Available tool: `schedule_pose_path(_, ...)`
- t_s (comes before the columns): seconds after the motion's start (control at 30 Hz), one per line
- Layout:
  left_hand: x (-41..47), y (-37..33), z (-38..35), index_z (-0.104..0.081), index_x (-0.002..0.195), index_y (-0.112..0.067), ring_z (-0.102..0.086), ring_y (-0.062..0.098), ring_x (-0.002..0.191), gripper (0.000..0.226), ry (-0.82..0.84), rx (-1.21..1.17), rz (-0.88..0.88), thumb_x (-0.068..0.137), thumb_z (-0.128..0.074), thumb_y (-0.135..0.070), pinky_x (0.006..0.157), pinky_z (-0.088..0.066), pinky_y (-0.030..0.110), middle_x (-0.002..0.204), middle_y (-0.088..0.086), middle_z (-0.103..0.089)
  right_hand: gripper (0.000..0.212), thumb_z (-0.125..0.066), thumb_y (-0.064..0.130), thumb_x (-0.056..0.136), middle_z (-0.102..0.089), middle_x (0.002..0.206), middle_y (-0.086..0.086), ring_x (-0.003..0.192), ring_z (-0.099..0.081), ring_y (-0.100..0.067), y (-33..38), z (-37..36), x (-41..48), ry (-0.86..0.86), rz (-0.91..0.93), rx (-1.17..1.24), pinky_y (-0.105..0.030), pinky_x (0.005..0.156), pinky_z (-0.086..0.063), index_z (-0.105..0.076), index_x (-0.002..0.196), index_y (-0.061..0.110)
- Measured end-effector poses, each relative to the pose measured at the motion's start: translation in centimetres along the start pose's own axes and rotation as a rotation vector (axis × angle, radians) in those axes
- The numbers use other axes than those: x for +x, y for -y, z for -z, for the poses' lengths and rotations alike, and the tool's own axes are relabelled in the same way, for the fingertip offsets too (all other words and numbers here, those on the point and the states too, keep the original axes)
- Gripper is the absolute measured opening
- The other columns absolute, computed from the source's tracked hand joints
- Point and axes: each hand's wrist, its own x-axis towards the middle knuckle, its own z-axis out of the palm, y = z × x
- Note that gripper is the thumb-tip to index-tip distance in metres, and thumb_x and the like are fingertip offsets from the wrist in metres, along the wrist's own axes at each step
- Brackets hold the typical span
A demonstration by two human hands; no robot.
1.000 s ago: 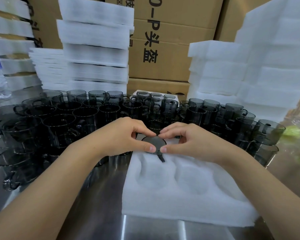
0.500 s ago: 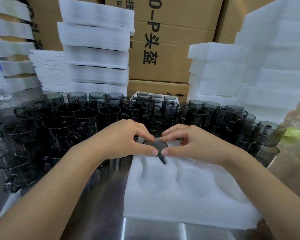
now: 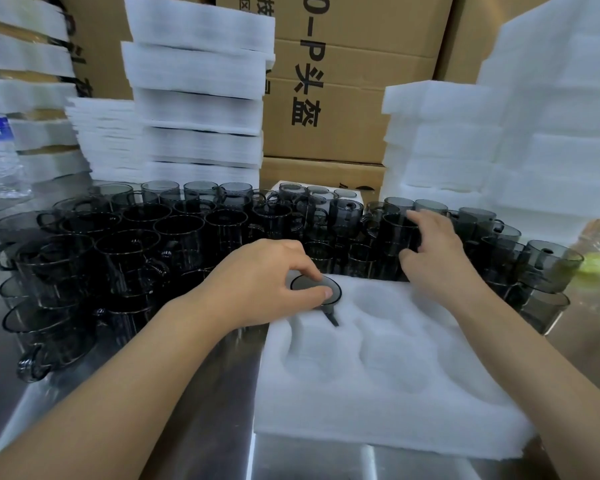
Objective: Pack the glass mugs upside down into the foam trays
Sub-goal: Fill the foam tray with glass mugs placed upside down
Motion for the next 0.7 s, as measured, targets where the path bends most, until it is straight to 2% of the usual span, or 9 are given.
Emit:
schedule_pose_path(0.03,-0.01,-0.01,-0.01,-0.071,0.091,-0.039,-0.055,-0.003,0.08,0.029,-0.01,0.001,0.002,0.077,-0.055,-0.059,0.074,-0.046,0.028,0.091,-0.022,-0.059,0.064,-0.044,0.0,0.089,-0.018,0.154,0.002,0.138,-0.02,-0.029,-0.12,-0.1,0.13,0.036,-0.01,-0.024,-0.037,0.112,-0.018,-0.027,0.147,0.02)
schedule_pose_path(0.1,-0.03,-0.04,-0.06,-0.072,0.087,-0.039,-0.055,-0.003,0.082,0.026,-0.025,0.004,0.008,0.079,-0.055,-0.056,0.075,-0.047,0.029,0.091,-0.02,-0.061,0.065,-0.041,-0.003,0.09,-0.019,0.154,0.003,0.138,-0.014,-0.028,-0.35,-0.24,0.32,0.065,-0.019,-0.059,-0.036,0.109,-0.018,-0.026,0.148,0.022)
schedule_pose_path(0.2,-0.06,-0.04,-0.2,-0.073,0.085,-0.037,-0.05,-0.012,0.071,0.028,-0.033,0.007,0.004,0.079,-0.053,-0.057,0.066,-0.04,0.023,0.091,-0.018,-0.061,0.059,-0.045,-0.003,0.09,-0.028,0.144,-0.005,0.132,-0.027,-0.03,-0.49,-0.24,0.24,0.007,-0.007,-0.12,-0.027,0.094,-0.026,-0.034,0.143,0.02)
schedule_pose_path(0.3,-0.08,-0.02,-0.28,-0.073,0.083,-0.036,-0.048,-0.015,0.069,0.029,-0.039,-0.006,0.004,0.078,-0.053,-0.057,0.064,-0.038,0.022,0.091,-0.018,-0.062,0.04,-0.054,0.003,0.092,-0.036,0.127,-0.006,0.109,-0.045,-0.023,-0.49,-0.13,0.19,-0.088,0.002,-0.108,-0.019,0.084,-0.028,-0.051,0.129,0.015)
schedule_pose_path(0.4,-0.02,0.0,-0.28,-0.073,0.083,-0.035,-0.049,-0.015,0.069,0.03,-0.043,-0.019,0.004,0.078,-0.053,-0.057,0.064,-0.04,0.023,0.091,-0.018,-0.062,0.021,-0.054,0.005,0.093,-0.035,0.109,-0.001,0.092,-0.044,-0.018,-0.48,0.02,0.26,-0.148,0.02,-0.124,-0.02,0.079,-0.03,-0.061,0.113,0.009)
schedule_pose_path(0.57,-0.03,0.07,-0.4,-0.073,0.083,-0.035,-0.049,-0.015,0.07,0.029,-0.05,-0.023,-0.001,0.079,-0.053,-0.056,0.063,-0.037,0.022,0.09,-0.02,-0.061,0.015,-0.053,0.007,0.094,-0.041,0.112,-0.008,0.096,-0.049,-0.025,-0.38,0.07,0.16,-0.158,0.038,-0.145,-0.026,0.081,-0.034,-0.061,0.107,0.005)
schedule_pose_path(0.7,-0.04,-0.04,-0.37,-0.071,0.083,-0.038,-0.047,-0.018,0.071,0.025,-0.045,0.019,0.012,0.082,-0.053,-0.055,0.062,-0.037,0.023,0.093,-0.02,-0.061,0.011,-0.054,0.01,0.094,-0.042,0.107,0.0,0.092,-0.05,-0.019,0.21,0.17,-0.34,-0.223,0.143,-0.071,-0.018,0.08,-0.031,-0.06,0.103,0.011)
